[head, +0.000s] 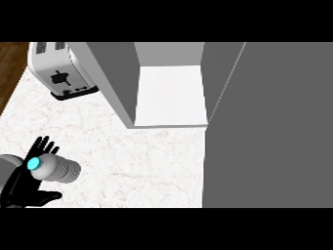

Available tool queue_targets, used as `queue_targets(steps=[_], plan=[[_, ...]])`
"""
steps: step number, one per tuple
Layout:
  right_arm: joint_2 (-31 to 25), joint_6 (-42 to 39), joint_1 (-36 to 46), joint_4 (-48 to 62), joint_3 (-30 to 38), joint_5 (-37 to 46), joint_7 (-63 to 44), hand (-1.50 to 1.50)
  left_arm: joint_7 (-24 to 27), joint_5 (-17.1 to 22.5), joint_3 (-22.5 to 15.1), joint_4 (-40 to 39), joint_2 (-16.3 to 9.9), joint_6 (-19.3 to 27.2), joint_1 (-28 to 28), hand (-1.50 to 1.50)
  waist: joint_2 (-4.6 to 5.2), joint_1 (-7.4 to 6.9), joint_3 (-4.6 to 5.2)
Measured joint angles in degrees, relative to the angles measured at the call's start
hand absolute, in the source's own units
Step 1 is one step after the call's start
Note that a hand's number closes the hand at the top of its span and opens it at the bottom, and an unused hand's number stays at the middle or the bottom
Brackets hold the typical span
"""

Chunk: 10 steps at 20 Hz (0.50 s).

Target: Pick up the bottled water, place it into the cabinet and close the cabinet

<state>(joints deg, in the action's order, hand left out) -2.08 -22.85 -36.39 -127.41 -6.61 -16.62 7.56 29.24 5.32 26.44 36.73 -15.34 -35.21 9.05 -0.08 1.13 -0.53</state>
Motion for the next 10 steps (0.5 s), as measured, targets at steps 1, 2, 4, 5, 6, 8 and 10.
queue_targets(steps=[1, 2, 4, 5, 6, 8, 10], plan=[[-0.3, -0.1, 0.1, -0.1, 0.4, -0.6, -0.4, -1.50, 1.0, -0.5, -0.3, -1.6, -0.3, 0.1, 0.5, -1.50, -0.03, -0.04, -0.05], [-0.1, 0.0, -0.2, -0.3, 0.0, -0.4, -0.5, -1.50, 2.0, -0.9, -0.2, -3.5, -0.6, 0.4, 1.2, -1.50, 0.00, 0.04, -0.02], [-0.3, -0.2, 0.2, -0.1, 0.4, -1.2, -0.8, -1.50, 2.7, -1.2, -0.3, -7.3, -1.1, 0.8, 3.3, -1.50, 0.12, 0.03, 0.23], [-0.1, 0.4, 0.9, -0.1, 0.3, -1.1, -1.4, -1.50, 3.4, -1.5, -0.4, -9.2, -1.3, 1.1, 4.3, -1.50, 0.19, 0.01, 0.34], [0.1, 1.0, 1.7, 0.1, 0.1, -0.9, -2.1, -1.50, 4.0, -1.6, -0.5, -10.5, -1.7, 0.9, 4.6, -1.50, 0.23, -0.08, 0.43], [0.7, 1.0, 1.7, 1.2, -0.6, 0.4, -1.1, -1.50, 5.0, -1.7, -0.5, -13.0, -2.3, 0.9, 5.6, -1.50, 0.24, -0.02, 0.46], [0.8, 1.5, 2.1, 0.5, -0.7, 0.1, -2.1, -1.50, 5.4, -1.3, -0.4, -14.4, -2.7, -0.1, 6.1, -1.50, 0.23, -0.05, 0.45]])
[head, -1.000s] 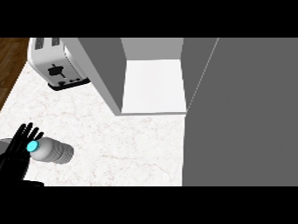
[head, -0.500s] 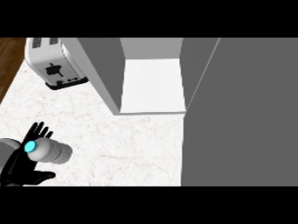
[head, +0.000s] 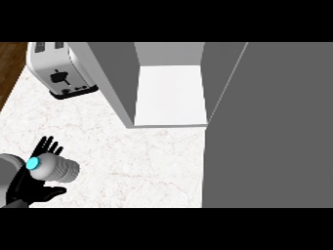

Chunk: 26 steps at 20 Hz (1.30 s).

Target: Pick up the bottled water, place it into the cabinet and close the cabinet

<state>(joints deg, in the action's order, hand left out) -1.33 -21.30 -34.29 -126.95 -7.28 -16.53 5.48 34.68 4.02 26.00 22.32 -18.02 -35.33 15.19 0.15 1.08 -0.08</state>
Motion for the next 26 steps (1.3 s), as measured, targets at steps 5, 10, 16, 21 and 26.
queue_targets(steps=[5, 10, 16, 21, 26], plan=[[0.1, -0.1, 0.7, 1.0, -0.1, 0.0, 0.1, -1.50, -1.4, 1.2, 0.2, -3.0, -0.5, -2.1, 1.9, -1.50, -0.04, 0.00, -0.12], [-0.2, -0.5, 0.6, 1.5, 0.1, -0.4, 0.2, -1.50, -2.4, 2.4, 0.3, -4.1, -0.1, -3.5, 3.1, -1.50, -0.07, -0.02, -0.20], [0.4, 0.5, 0.9, 2.3, -1.5, 1.0, 0.6, -1.50, -2.3, 2.4, -1.1, -2.9, 1.2, -4.5, 3.3, 1.50, -0.19, -0.16, -0.33], [0.3, 0.7, 1.2, 2.3, -1.4, 0.8, 0.4, -1.50, -1.8, 1.6, -2.9, -1.6, 1.8, -4.9, 3.1, 1.50, -0.19, -0.23, -0.39], [0.1, 0.8, 1.3, 2.2, -0.9, 0.4, 0.1, -1.50, -2.4, 2.3, -3.6, -1.4, 3.8, -5.3, 3.6, 1.50, -0.10, -0.24, -0.07]])
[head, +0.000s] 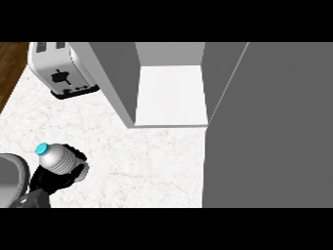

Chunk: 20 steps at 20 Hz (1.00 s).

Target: Pick up the bottled water, place it into the cabinet and close the cabinet

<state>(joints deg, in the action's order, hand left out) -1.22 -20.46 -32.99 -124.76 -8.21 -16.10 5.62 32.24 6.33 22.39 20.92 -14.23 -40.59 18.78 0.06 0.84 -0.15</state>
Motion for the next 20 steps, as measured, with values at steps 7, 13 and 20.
queue_targets(steps=[7, 13, 20], plan=[[-0.3, -0.1, -0.5, -0.1, 0.0, -0.2, 0.2, -1.50, 3.7, 0.7, -0.1, 1.0, 2.2, 4.8, -0.5, 1.50, -0.04, -0.10, 0.01], [-0.7, -1.2, -0.4, 2.2, 1.3, 0.2, 2.3, -1.50, 6.4, 2.9, 1.1, 2.2, 4.9, 10.0, -0.3, 1.50, -0.09, -0.31, -0.04], [-0.2, -0.3, -1.9, 0.6, -0.4, 1.1, 2.3, -1.50, 3.2, 7.3, 1.2, 6.6, 6.8, 8.5, -1.7, 1.50, -0.16, -0.60, 0.10]])
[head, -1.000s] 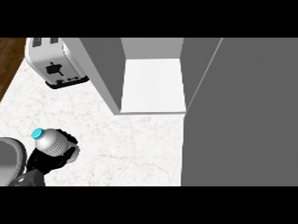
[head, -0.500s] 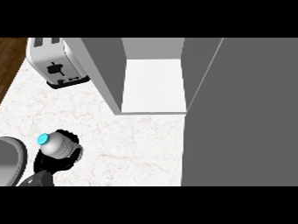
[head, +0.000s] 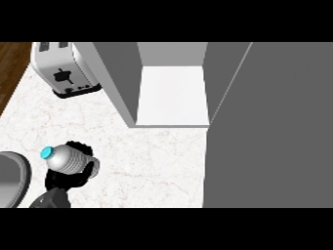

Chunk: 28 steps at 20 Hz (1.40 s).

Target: Pick up the bottled water, place it into the cabinet and close the cabinet

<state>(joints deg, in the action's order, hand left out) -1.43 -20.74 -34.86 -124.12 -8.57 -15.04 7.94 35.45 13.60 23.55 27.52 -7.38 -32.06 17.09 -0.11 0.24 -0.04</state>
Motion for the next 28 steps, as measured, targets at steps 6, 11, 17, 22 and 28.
queue_targets(steps=[6, 11, 17, 22, 28], plan=[[0.2, -0.1, -0.6, 0.4, -1.6, 1.3, 0.7, -1.50, -4.5, 3.5, -1.6, 7.5, 2.8, -0.1, -2.5, 1.50, -0.08, -0.20, 0.01], [0.5, 1.0, 0.8, 0.7, -2.2, 1.8, -0.1, -1.50, -12.1, 6.8, -4.6, 20.3, 5.2, 1.6, -6.5, 1.50, -0.11, -0.41, -0.02], [0.4, 1.2, 1.0, 1.1, -2.7, 1.2, -0.2, -1.50, -17.9, 10.8, -13.8, 33.8, 6.9, 9.3, -10.2, 1.50, -0.10, -0.32, -0.01], [0.3, 1.0, 0.4, 0.9, -3.5, 1.1, 0.1, -1.50, -20.5, 12.9, -22.7, 43.6, 7.2, 19.6, -10.6, 1.50, -0.09, -0.14, 0.00], [0.4, 2.4, 1.0, 1.7, -5.6, 2.6, 0.3, -1.50, -22.9, 12.2, -28.8, 47.7, 7.3, 30.3, -5.6, 1.50, 0.00, 0.12, 0.03]])
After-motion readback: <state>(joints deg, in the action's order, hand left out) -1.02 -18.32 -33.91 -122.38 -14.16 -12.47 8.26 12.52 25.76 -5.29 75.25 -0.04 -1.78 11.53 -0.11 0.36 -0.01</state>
